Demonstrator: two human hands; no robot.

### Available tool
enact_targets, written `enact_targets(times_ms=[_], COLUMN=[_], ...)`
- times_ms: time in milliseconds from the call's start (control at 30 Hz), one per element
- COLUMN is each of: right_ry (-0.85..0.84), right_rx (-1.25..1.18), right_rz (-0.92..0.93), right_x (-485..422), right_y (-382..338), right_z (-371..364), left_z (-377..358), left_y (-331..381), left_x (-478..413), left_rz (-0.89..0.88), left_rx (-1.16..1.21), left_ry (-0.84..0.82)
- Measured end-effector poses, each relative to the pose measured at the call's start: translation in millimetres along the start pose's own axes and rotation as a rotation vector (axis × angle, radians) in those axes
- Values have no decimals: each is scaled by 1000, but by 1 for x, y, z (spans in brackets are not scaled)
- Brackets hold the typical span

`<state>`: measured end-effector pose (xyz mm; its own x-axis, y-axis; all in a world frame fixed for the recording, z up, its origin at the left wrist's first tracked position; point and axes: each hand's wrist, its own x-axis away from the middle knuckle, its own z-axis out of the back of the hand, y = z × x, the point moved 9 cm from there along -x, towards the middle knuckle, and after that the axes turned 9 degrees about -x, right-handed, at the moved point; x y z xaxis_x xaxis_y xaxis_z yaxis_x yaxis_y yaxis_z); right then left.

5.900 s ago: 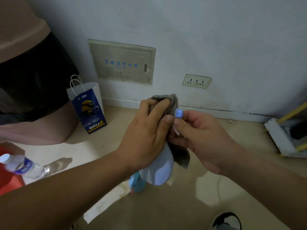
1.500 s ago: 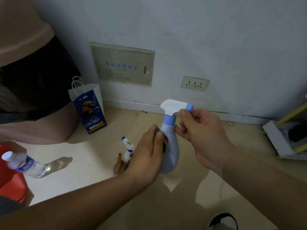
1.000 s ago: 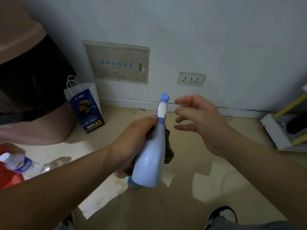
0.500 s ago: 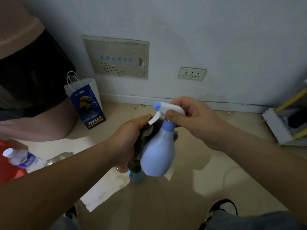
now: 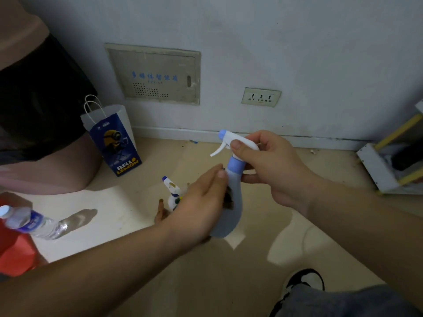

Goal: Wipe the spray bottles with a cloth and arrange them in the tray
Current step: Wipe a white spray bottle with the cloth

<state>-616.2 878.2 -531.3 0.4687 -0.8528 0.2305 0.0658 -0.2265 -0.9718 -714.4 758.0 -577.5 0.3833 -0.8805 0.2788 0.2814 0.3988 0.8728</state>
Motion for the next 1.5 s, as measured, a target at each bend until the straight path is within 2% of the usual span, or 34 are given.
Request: enact_targets(times_ms=[100,200,300,433,500,633,700,767,900,1000,1167,1267,1300,1400,1433,1500], right_ry=[3,19,38,39,32,-20,1,45,144,154,104,127,137,162,163,143], right_rx=[27,-33,-87,-78,-90,-134,-152,-143,-139,-131,-76,-35,-32,-36,-38,-41], right_rz=[-13,-26,5,8,-14,-86,-87,-55,-45,-66,-44,23,37,31,19,-9], right_x=[4,3,2,4,6,14,14,8,-3,-3,7,6,4,1,1,4], right_y=[11,8,-1,4,8,21,19,10,8,16,25,11,7,9,13,20], right_z=[-7,-3,4,4,2,-11,-10,-2,20,23,3,4,7,15,15,12], left_z=[-12,1,20,14,6,0,7,14,15,4,-2,9,14,16,10,-1], left_y=[32,33,15,5,13,30,34,29,-19,-30,22,19,12,-17,-20,-8], left_x=[15,5,-14,-19,-16,-5,-6,-14,-36,-34,-18,-25,-27,-31,-27,-11], left_rz=[-192,-341,-338,-207,-243,-367,-464,-519,-277,-157,-359,-476,-425,-87,-32,-58], left_rx=[-116,-216,-263,-120,-180,-437,-486,-489,-243,-229,-482,-421,-332,-118,-132,-329], left_ry=[-42,-61,-44,-95,-36,192,229,198,71,88,226,125,88,72,84,157])
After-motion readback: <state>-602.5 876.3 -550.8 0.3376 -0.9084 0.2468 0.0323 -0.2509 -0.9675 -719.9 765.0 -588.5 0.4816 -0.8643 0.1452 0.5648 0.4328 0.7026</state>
